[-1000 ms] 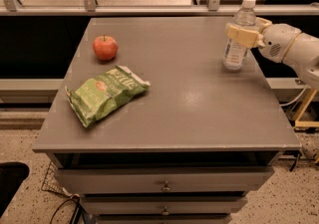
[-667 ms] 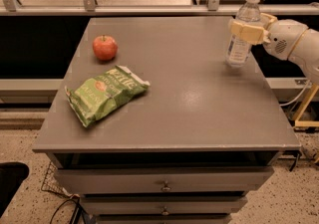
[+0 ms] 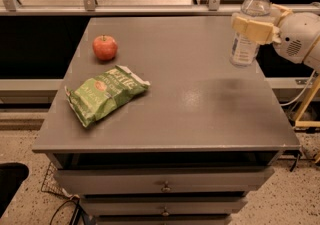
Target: Move blue plastic bottle near green jalapeno chip bag
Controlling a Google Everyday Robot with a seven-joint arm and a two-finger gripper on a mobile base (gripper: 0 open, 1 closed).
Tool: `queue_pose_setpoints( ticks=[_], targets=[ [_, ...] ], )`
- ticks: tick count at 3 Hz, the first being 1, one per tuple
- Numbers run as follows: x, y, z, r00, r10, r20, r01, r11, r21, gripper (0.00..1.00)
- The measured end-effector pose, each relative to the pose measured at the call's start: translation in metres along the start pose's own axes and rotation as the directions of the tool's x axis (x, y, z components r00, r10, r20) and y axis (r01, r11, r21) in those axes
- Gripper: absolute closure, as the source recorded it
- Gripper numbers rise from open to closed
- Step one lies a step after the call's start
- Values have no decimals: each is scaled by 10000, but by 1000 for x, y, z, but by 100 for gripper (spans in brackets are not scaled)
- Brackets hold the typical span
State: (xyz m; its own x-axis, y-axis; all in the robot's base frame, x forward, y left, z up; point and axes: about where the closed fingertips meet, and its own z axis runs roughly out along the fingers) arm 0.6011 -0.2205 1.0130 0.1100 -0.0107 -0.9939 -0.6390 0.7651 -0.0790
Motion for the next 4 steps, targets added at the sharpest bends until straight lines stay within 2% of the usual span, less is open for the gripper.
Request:
queue_pose_setpoints(
  ticks=[1, 2, 3, 4],
  targets=[
    [-18, 60, -10, 9985, -465, -301, 464, 9989, -61, 100],
    [-28, 115, -8, 9993, -334, -171, 321, 9970, -698, 100],
    [-36, 159, 6, 9996, 18, 277, 25, 9877, -1565, 100],
    [-34, 189, 21, 9978, 404, 531, -275, 9741, -2243, 100]
  ],
)
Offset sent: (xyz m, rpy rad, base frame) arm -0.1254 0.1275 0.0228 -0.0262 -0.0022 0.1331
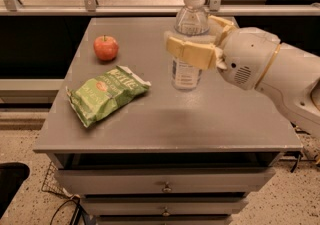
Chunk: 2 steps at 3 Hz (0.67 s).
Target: Move blue plastic bottle near green jalapeno chip bag
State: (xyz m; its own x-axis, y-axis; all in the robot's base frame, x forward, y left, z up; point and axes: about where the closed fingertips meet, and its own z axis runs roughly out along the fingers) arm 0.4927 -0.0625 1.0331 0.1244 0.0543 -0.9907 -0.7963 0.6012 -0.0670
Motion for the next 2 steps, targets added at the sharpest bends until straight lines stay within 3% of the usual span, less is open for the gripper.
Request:
queue_pose_setpoints(
  ticks=[2],
  targets=[
    [54, 8, 38, 9992, 313, 256, -291, 9962, -819, 100]
  ],
)
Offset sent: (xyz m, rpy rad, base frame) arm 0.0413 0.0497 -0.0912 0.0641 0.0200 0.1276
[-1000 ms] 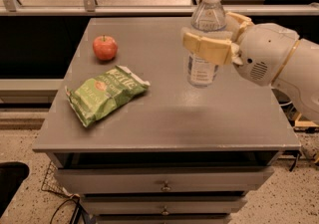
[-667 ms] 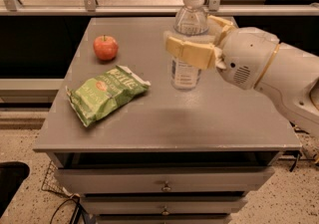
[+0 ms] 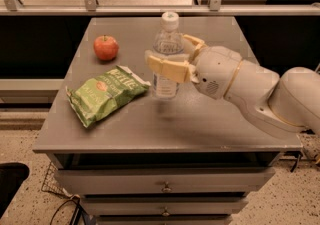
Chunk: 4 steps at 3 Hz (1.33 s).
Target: Move blue plastic bottle near green jalapeno chip bag
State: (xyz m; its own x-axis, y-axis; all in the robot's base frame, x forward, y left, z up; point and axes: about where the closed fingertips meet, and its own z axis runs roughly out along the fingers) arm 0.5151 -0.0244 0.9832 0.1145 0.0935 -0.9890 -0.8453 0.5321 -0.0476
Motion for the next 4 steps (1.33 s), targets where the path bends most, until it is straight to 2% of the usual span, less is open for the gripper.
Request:
queue_pose_setpoints(
  ticks=[1, 2, 3, 4],
  targets=[
    [30, 1, 9, 9996, 76, -256, -85, 9994, -330, 100],
    [45, 3, 7, 9969, 192, -766, -229, 9986, -475, 100],
    [55, 5, 6, 9908, 115, -1350, -195, 9981, -579, 82],
    [55, 6, 7, 9908, 114, -1348, -194, 9981, -585, 59]
  ],
)
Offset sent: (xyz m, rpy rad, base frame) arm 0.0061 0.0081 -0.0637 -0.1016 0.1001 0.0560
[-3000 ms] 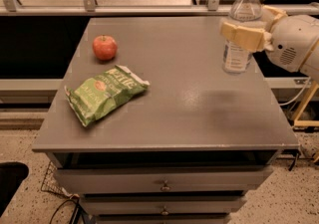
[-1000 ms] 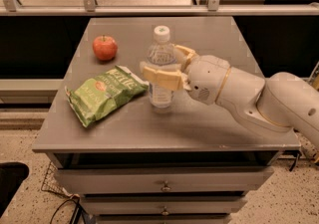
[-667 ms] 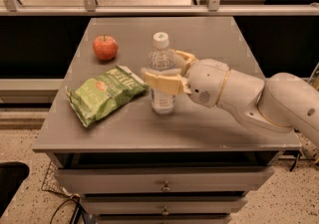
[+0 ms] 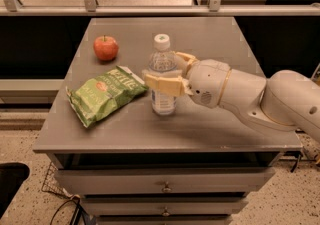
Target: Move blue plastic bottle near green jalapeno chip bag
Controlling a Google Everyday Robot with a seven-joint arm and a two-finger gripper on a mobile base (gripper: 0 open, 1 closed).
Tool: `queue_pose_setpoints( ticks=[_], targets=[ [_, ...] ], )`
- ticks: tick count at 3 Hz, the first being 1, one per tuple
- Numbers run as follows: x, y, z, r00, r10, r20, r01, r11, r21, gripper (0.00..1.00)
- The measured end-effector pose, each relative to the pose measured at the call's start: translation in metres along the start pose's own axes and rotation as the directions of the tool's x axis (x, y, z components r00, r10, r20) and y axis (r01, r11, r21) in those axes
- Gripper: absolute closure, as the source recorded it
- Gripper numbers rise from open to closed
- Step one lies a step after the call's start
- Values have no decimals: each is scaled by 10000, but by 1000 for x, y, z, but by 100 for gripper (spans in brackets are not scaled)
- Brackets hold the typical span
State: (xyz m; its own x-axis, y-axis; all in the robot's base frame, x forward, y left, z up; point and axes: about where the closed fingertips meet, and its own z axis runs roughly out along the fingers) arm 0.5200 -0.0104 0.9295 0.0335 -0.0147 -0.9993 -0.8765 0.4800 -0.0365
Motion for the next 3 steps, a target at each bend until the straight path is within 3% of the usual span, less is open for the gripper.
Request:
queue_pose_setpoints(
  ticks=[2, 3],
  targets=[
    [-1, 0, 0, 10000, -2, 0, 2, 10000, -7, 12],
    [-1, 2, 2, 10000, -14, 0, 14, 10000, -42, 0]
  ],
)
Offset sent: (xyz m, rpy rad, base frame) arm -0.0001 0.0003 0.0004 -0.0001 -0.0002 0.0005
